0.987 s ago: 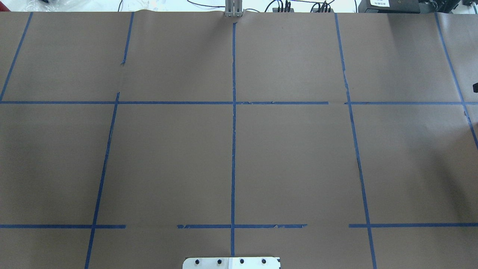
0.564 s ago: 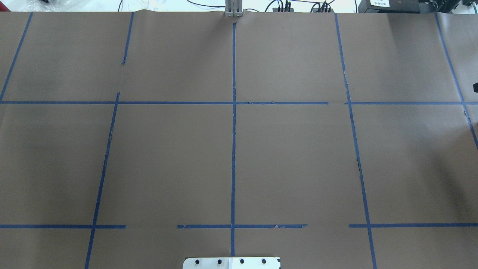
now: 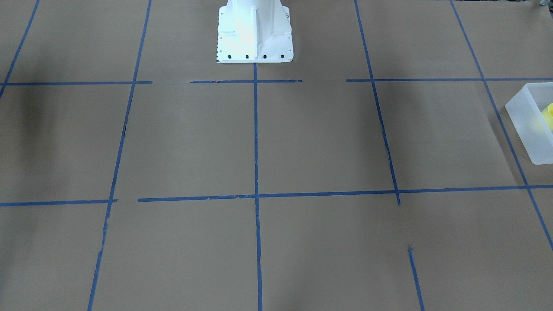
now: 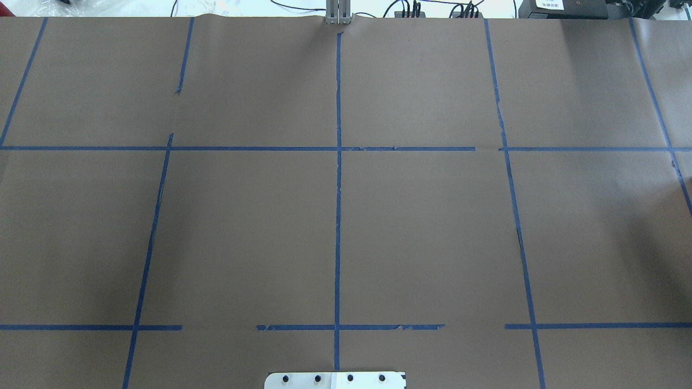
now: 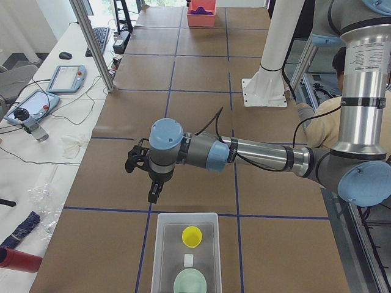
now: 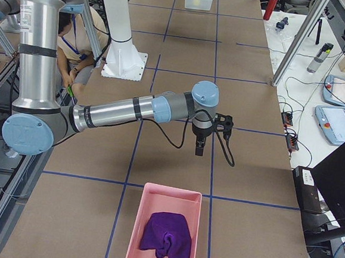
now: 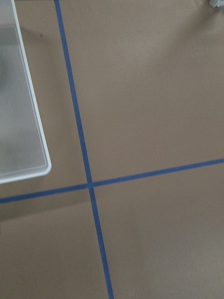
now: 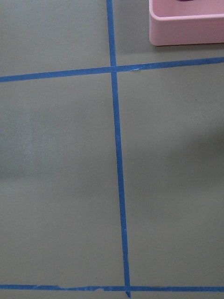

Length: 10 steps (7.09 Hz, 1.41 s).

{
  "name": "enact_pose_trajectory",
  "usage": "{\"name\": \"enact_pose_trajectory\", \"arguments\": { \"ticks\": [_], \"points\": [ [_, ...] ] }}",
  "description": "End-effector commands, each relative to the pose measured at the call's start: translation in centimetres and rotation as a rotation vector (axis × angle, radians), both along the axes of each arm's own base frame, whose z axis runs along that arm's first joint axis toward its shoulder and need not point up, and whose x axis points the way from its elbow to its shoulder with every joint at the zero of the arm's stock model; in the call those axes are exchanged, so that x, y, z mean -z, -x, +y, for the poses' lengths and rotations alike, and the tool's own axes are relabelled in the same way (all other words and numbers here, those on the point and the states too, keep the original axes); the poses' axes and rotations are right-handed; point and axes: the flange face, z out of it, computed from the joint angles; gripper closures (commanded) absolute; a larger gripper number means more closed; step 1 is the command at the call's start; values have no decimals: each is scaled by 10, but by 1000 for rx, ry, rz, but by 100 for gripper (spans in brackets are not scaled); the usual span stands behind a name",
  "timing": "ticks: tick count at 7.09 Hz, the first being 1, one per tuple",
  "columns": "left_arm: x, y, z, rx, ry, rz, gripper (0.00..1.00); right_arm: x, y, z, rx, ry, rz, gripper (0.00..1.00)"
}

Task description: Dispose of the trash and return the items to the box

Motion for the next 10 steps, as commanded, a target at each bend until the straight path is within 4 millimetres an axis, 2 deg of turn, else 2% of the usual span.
{"name": "enact_pose_trajectory", "arguments": {
  "ticks": [1, 2, 4, 5, 7, 8, 9, 10],
  "points": [
    [24, -58, 3, -30, -25, 60, 4, -16, -1, -2, 35, -5, 4, 0],
    [13, -65, 19, -57, -49, 97, 2, -30, -8, -2, 41, 3, 10, 0],
    [6, -66, 27, -63, -45, 112, 1, -62, -14, 1, 83, 5, 13, 0],
    [-6, -63, 35, -59, -19, 107, 1, -68, -13, 6, 81, 24, -2, 0],
    [-5, -66, 32, -51, 11, 99, 1, -69, -12, 9, 91, 23, -22, 0],
    [-12, -68, 32, -97, -8, 80, 1, -71, -12, 9, 93, 24, -20, 0],
    [-35, -62, 34, -186, 24, 41, 1, -71, -12, 9, 93, 25, -22, 0],
    [-48, -52, 27, -247, 21, -42, 1, -72, -13, 12, 92, 25, -23, 0]
  ]
}}
